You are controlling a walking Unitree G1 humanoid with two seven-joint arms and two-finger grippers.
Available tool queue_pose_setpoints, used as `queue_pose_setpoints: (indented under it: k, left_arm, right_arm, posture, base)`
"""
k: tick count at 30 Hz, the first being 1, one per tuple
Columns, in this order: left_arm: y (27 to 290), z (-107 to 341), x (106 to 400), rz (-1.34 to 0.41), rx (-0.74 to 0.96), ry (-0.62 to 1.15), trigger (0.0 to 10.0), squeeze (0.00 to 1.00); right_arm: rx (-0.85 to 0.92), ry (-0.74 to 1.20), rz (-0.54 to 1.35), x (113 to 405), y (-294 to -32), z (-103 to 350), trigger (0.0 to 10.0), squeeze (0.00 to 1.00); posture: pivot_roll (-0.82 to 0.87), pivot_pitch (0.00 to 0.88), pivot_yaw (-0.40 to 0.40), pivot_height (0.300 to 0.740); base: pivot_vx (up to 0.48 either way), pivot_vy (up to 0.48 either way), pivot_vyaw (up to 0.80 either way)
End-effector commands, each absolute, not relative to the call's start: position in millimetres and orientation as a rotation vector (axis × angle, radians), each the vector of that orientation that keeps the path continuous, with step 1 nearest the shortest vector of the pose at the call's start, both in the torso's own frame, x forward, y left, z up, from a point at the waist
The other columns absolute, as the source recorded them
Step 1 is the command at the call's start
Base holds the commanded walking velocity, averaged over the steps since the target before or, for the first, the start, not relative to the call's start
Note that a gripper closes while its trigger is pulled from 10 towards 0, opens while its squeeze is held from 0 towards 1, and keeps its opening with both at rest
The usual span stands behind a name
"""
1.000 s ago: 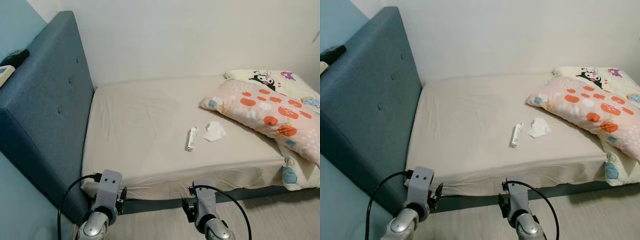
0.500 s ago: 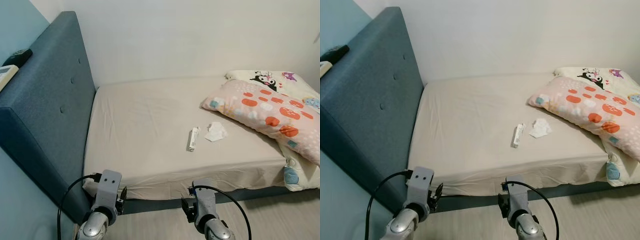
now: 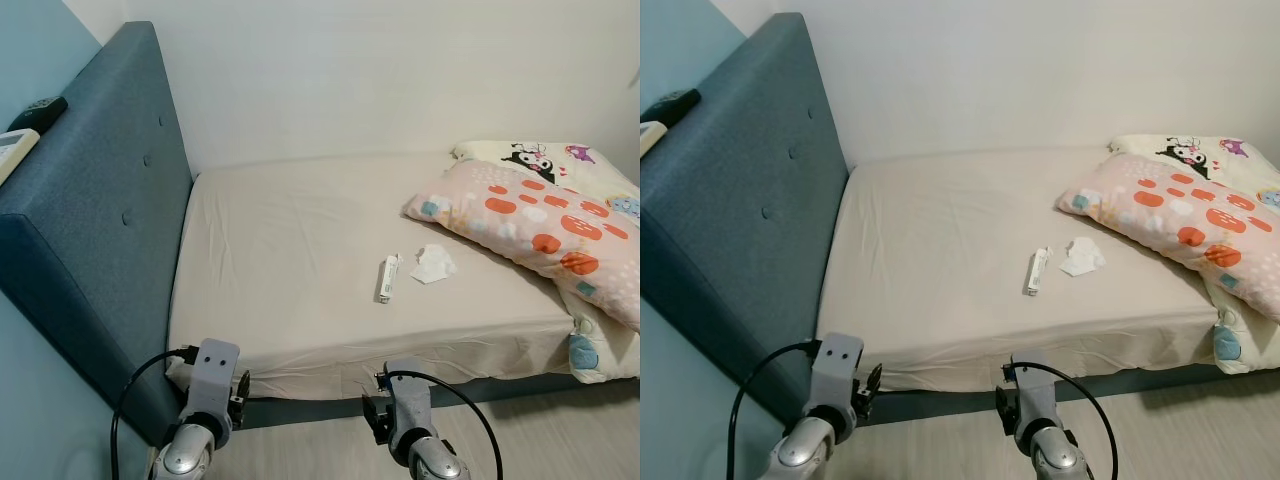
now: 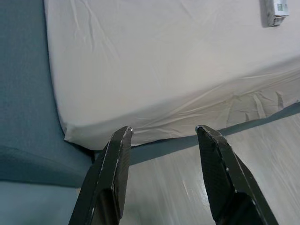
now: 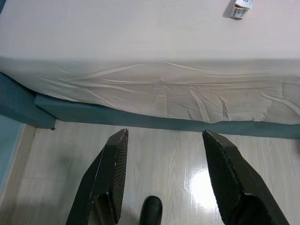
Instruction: Clean up the room
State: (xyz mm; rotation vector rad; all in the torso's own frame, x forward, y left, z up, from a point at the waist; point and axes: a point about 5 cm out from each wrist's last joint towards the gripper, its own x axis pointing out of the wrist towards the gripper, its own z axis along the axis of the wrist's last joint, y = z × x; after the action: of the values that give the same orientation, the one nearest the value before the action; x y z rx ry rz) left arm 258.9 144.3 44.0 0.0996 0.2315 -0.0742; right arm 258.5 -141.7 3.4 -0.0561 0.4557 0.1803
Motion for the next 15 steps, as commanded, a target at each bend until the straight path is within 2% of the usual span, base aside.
queue_pose_setpoints:
  k: [1,15]
  left_arm:
    - [145.7,38.1,255.9,-0.052,0.09,0.272,10.0,0.0]
    - [147.2,39.0,259.5,-0.03,0.098,0.274,10.0,0.0]
  right_arm:
    - [-0.049,0.461,0.182,257.7,-141.5,1.9,10.0,0.0]
    - [-0.037,0.433,0.176,260.9,-140.4,6.4,10.0,0.0]
  posture:
    - [0.0,0.121,-0.021,0.721]
    - [0.0,0.126,-0.019,0.721]
  base:
    - [0.0,0.0,0.0]
    - [0.0,0.0,0.0]
